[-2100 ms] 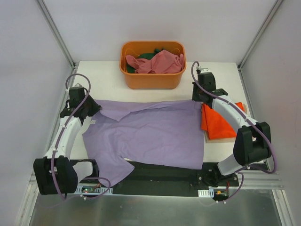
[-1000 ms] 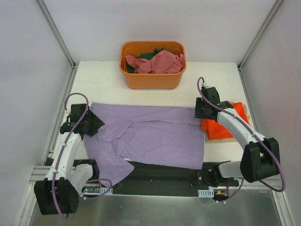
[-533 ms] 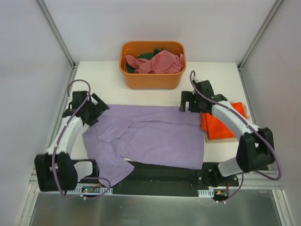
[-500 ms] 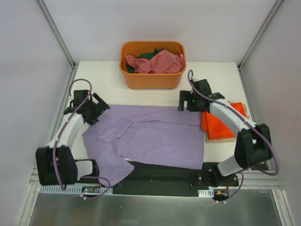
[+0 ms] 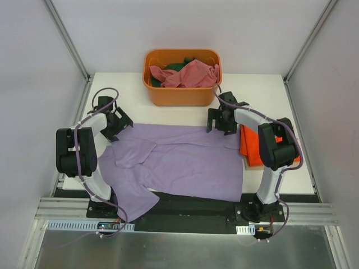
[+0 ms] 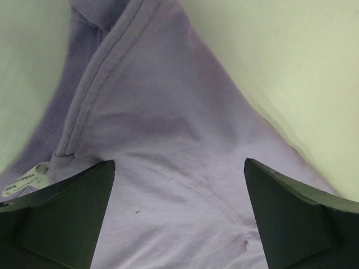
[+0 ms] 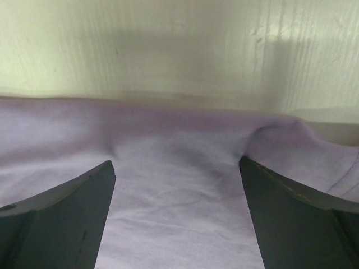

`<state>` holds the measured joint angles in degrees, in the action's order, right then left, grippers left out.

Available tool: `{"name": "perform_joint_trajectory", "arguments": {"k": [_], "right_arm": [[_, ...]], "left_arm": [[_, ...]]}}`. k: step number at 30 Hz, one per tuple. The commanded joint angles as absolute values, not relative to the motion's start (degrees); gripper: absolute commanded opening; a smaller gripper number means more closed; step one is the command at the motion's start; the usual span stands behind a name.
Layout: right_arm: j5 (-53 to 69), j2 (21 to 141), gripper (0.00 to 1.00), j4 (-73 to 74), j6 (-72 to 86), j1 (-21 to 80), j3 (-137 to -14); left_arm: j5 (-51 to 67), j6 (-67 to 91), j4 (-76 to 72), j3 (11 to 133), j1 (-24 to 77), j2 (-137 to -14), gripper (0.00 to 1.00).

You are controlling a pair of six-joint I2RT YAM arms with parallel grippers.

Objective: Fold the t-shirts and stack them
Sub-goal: Fold the flattened tshirt in 1/3 of the way

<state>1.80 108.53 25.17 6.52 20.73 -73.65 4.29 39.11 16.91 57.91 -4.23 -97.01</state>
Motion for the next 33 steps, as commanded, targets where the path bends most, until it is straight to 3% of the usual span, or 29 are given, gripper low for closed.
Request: {"name": "perform_joint_trajectory", "arguments": {"k": [1, 14, 25, 33], "right_arm": [[3.2, 113.7, 0.96, 26.5, 9.2, 18.8, -77.9], [6.2, 125.6, 0.96, 26.4, 5.7, 14.7, -94.6], [7.9, 123.8, 0.96, 24.8, 0.4, 13.5, -99.8], [6.1, 105.6, 0.96, 20.3, -1.6, 14.6, -82.6]], "left_arm": [[-3.5, 35.9, 18.8, 62.8, -4.7, -101.6, 0.99], [-2.5, 34.9, 22.2, 77.6, -5.4, -112.9, 0.99], [-0.1, 30.6, 24.0, 85.9, -5.4, -114.1, 0.99], [4.6, 32.6, 24.2, 75.3, -5.3, -98.4, 0.99]]}}
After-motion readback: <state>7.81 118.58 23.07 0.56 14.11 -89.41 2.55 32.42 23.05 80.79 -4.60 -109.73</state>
